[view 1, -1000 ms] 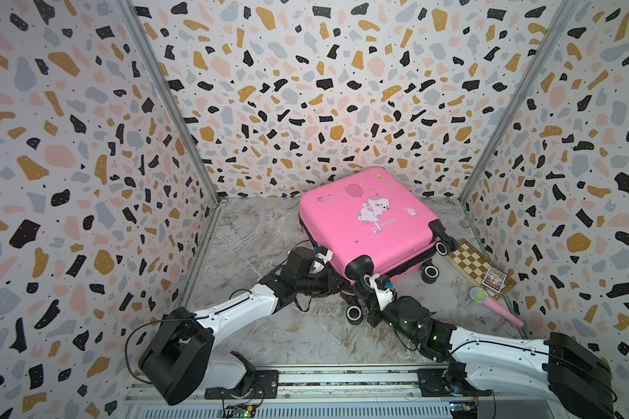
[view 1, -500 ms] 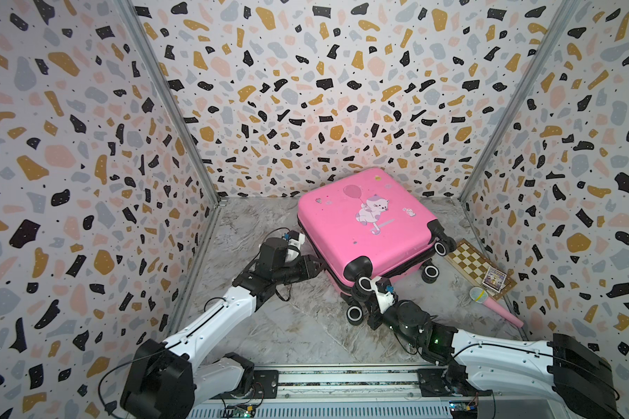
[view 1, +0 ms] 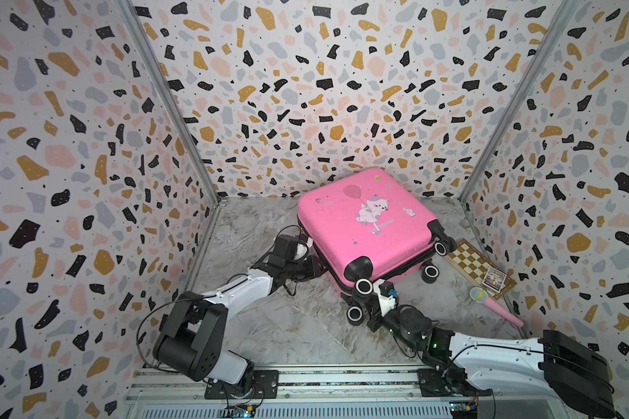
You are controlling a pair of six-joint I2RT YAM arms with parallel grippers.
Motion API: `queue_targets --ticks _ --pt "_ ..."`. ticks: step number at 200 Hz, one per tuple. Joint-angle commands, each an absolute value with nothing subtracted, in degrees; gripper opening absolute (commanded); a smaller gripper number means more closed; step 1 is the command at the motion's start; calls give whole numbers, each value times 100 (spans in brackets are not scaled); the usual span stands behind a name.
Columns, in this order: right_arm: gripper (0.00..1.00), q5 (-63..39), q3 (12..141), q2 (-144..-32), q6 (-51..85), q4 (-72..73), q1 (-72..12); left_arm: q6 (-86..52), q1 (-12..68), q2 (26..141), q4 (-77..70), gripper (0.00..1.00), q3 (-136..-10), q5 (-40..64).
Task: Open the suitcase zippers
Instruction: Unzip the zipper on the suitcase.
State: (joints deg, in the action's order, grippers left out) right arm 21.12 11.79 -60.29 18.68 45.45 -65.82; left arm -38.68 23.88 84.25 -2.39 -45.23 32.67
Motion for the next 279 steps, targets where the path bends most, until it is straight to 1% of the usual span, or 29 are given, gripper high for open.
queue_targets --ticks 1,66,87,105,132,165,204,228,260,279 --pt "0 1608 1209 -6106 1803 6084 -6842 -3839 2551 8595 -802 30 -4375 3294" --pt "0 1485 1316 -6862 1606 6795 -6914 -3927 3083 8934 -1157 20 -4254 3297" --pt "0 1535 1427 -7087 1553 6818 -6932 -3975 3227 8960 -1286 18 -4198 3299" --pt "0 1797 1587 -7302 1461 6708 -6976 -4001 3329 8971 -1344 15 -4173 3307" --pt "0 2365 1723 -7521 1202 6730 -7122 -4010 3452 8979 -1384 14 -4144 3301" --pt "0 2172 1891 -7804 977 6898 -7134 -4033 3607 9009 -1470 13 -4091 3307" --pt "0 2471 2312 -8349 943 6690 -7135 -4113 3744 9060 -1694 11 -3948 3337" --pt "0 2749 2429 -8639 888 6859 -7212 -4118 3779 9104 -1853 11 -3868 3386" --pt "0 2812 2460 -8917 872 7106 -7218 -4119 3850 9114 -1937 10 -3807 3351" --pt "0 2618 2462 -8932 895 7110 -7169 -4056 3844 9071 -1985 9 -3753 3410"
